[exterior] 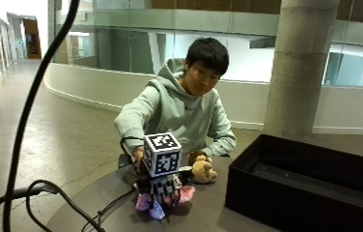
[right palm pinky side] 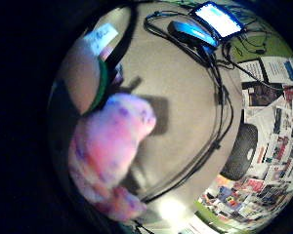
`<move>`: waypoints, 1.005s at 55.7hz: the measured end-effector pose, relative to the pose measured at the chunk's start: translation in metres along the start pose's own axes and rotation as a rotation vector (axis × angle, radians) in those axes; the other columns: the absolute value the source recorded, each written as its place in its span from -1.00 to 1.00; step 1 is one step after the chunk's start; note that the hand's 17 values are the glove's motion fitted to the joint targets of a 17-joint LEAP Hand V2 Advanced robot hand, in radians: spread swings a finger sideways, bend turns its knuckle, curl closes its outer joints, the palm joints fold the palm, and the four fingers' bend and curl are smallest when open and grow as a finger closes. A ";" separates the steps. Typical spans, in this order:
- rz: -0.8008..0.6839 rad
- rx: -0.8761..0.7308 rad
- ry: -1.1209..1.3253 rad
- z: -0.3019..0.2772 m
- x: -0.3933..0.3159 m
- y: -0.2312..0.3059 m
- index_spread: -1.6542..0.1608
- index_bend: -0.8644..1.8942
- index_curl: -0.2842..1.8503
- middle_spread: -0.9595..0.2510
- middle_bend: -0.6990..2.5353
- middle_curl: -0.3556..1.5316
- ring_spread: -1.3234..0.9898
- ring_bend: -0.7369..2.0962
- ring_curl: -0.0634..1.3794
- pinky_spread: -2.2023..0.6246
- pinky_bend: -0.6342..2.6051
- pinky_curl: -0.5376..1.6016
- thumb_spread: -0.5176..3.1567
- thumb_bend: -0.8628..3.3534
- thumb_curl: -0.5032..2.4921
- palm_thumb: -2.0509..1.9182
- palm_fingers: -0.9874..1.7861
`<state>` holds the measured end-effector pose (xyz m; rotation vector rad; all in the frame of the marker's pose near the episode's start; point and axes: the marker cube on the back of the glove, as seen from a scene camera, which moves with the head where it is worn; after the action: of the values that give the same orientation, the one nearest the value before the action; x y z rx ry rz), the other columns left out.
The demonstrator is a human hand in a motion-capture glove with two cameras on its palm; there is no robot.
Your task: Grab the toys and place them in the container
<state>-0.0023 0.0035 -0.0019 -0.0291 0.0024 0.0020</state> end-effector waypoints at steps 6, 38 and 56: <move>-0.004 -0.086 -0.018 -0.018 -0.012 0.015 0.71 -0.07 -0.67 0.41 -0.26 -0.51 -0.08 -0.11 -0.73 0.41 -0.19 -0.33 -0.55 -0.41 -0.54 0.32 0.61; -0.311 0.322 -0.211 -0.260 -0.260 0.003 0.58 0.44 -0.39 0.25 0.11 -0.22 -0.29 0.31 -0.29 0.28 0.06 -0.02 -0.43 -0.46 -0.34 0.27 0.28; -0.341 0.310 -0.179 -0.252 -0.259 0.019 0.58 -0.29 -0.57 0.56 -0.44 -0.41 0.06 -0.31 -0.63 0.55 -0.11 -0.16 -0.16 -0.61 -0.45 0.02 -0.58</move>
<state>-0.2616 0.0149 -0.2533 0.2808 -0.1810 -0.3369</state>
